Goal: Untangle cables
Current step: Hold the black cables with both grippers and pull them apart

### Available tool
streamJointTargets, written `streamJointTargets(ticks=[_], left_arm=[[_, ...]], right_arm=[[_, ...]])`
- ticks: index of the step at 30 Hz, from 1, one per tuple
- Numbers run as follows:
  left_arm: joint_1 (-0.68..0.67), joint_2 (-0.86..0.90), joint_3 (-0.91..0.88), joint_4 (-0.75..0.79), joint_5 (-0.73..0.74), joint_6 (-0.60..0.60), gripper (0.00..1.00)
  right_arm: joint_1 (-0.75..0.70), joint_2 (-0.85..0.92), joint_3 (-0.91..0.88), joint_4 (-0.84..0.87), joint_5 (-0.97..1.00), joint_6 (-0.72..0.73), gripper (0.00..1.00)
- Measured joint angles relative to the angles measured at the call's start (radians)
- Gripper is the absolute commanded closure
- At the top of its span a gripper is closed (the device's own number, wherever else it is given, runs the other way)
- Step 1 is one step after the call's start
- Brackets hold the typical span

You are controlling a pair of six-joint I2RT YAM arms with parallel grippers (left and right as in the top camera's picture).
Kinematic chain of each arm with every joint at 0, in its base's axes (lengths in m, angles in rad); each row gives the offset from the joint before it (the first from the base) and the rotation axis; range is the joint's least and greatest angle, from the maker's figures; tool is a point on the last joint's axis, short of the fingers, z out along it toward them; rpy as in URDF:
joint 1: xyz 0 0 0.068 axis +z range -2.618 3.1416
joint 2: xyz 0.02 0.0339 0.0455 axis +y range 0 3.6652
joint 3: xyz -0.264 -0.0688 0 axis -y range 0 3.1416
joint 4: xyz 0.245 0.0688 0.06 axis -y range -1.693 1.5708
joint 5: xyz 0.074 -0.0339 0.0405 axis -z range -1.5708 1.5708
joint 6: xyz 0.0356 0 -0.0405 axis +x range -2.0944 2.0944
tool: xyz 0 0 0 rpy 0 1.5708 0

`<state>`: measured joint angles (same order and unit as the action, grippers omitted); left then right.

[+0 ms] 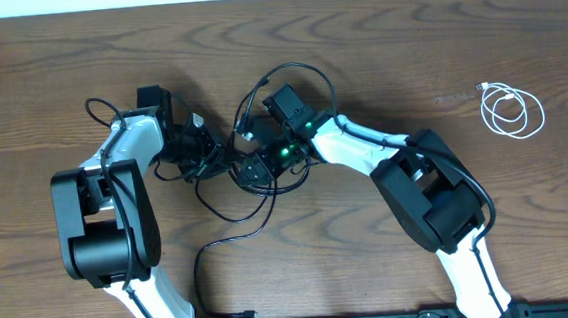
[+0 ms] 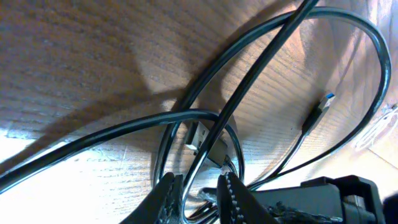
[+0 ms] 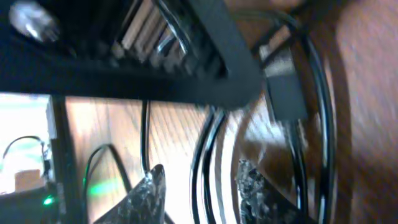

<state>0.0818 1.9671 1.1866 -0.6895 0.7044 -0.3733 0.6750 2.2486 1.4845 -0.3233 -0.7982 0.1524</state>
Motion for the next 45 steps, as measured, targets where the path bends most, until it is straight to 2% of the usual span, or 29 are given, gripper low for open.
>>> streamJointTargets(ticks=[5,10,17,18,19,20,27,32,40,45], left_arm=[[-0.002,0.0,0.0,0.005,-0.036,0.008,0.76],[-0.016,0.0,0.0,0.008,-0.077,0.008,0.76],[-0.064,0.0,0.0,0.03,-0.113,0.008,0.76],[-0.07,0.0,0.0,0.034,-0.114,0.008,0.78],[-0.076,0.0,0.0,0.037,-0.114,0.007,0.9],[-0.079,0.0,0.0,0.039,-0.116,0.007,0.92],[-0.071,0.0,0.0,0.051,-0.074,0.008,0.93],[-0.035,0.0,0.0,0.051,-0.012,0.012,0.92],[0.029,0.0,0.0,0.066,0.158,0.077,0.92],[0.032,0.0,0.0,0.087,0.248,0.09,0.92]], right_arm=[[-0.032,0.0,-0.001,-0.051,-0.027,0.0,0.67],[-0.04,0.023,-0.001,-0.017,-0.096,0.0,0.75],[-0.034,0.066,-0.001,0.024,-0.174,0.005,0.75],[-0.034,0.066,-0.001,0.026,-0.175,0.005,0.76],[-0.034,0.066,-0.001,0.027,-0.175,0.005,0.78],[-0.034,0.066,-0.001,0.027,-0.176,0.005,0.79],[-0.034,0.066,-0.001,0.049,-0.177,0.008,0.7],[-0.037,0.066,-0.001,0.057,-0.18,0.012,0.7],[-0.043,0.066,-0.001,0.064,-0.211,0.01,0.62],[-0.042,0.068,-0.002,0.136,-0.327,0.0,0.58]])
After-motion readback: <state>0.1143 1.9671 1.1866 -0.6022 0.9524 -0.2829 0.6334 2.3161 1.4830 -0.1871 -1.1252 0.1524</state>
